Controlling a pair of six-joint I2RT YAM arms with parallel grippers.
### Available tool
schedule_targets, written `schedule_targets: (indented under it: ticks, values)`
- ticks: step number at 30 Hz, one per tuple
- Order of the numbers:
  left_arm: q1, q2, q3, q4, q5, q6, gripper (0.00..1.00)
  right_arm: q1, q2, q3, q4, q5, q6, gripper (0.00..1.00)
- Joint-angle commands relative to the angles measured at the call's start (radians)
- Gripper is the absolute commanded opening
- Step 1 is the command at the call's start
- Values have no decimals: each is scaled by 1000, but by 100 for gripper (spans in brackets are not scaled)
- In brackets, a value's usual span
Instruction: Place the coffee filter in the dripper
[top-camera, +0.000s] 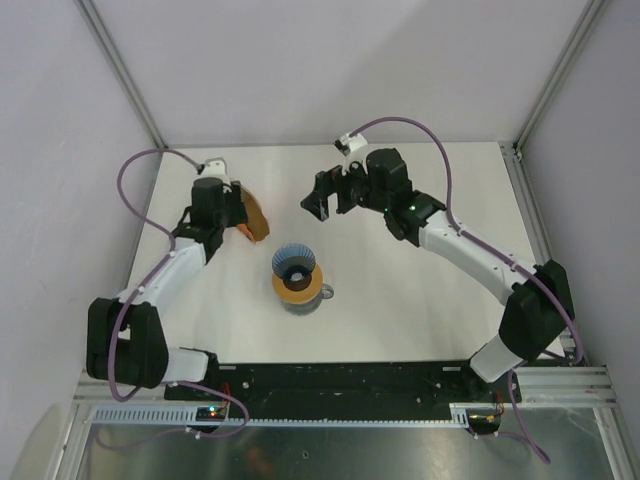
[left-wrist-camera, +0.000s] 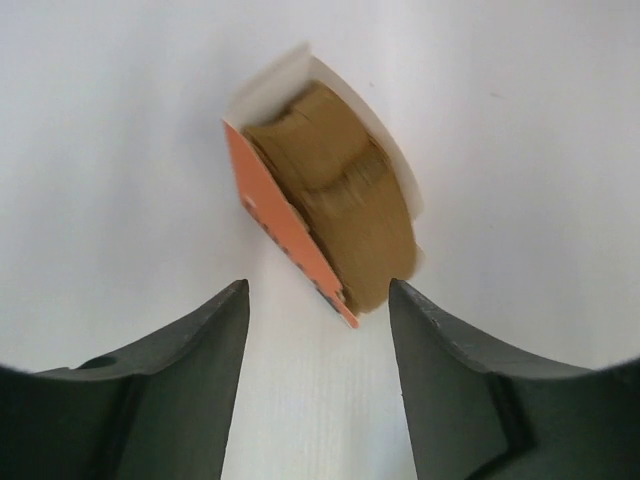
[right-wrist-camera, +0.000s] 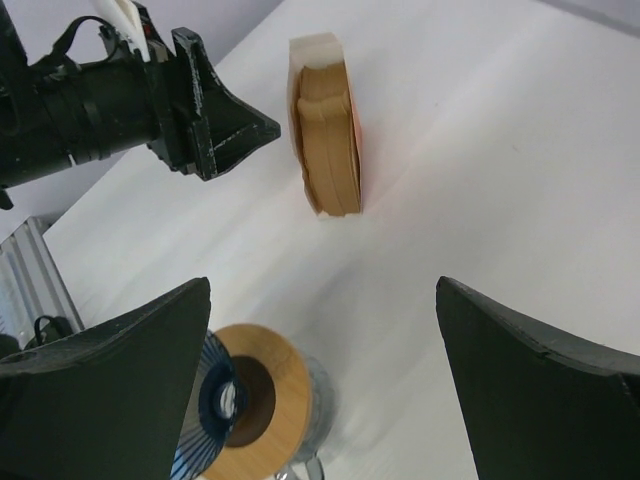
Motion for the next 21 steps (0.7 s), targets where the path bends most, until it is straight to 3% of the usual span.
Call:
schedule_targets:
  ticks: [1, 4, 11, 21]
  values:
    - [75, -35, 62, 22, 15, 8, 66, 18, 53, 12, 220, -14, -26, 99]
    - [133, -8, 85, 18, 56, -29, 67, 35, 147, 73, 259, -30, -33, 99]
    - [177, 114, 131, 4, 99, -94, 59, 58, 419, 372, 79, -17, -40, 99]
    - [207, 188, 194, 3, 140, -125, 54, 75, 495, 381, 97, -36, -17, 99]
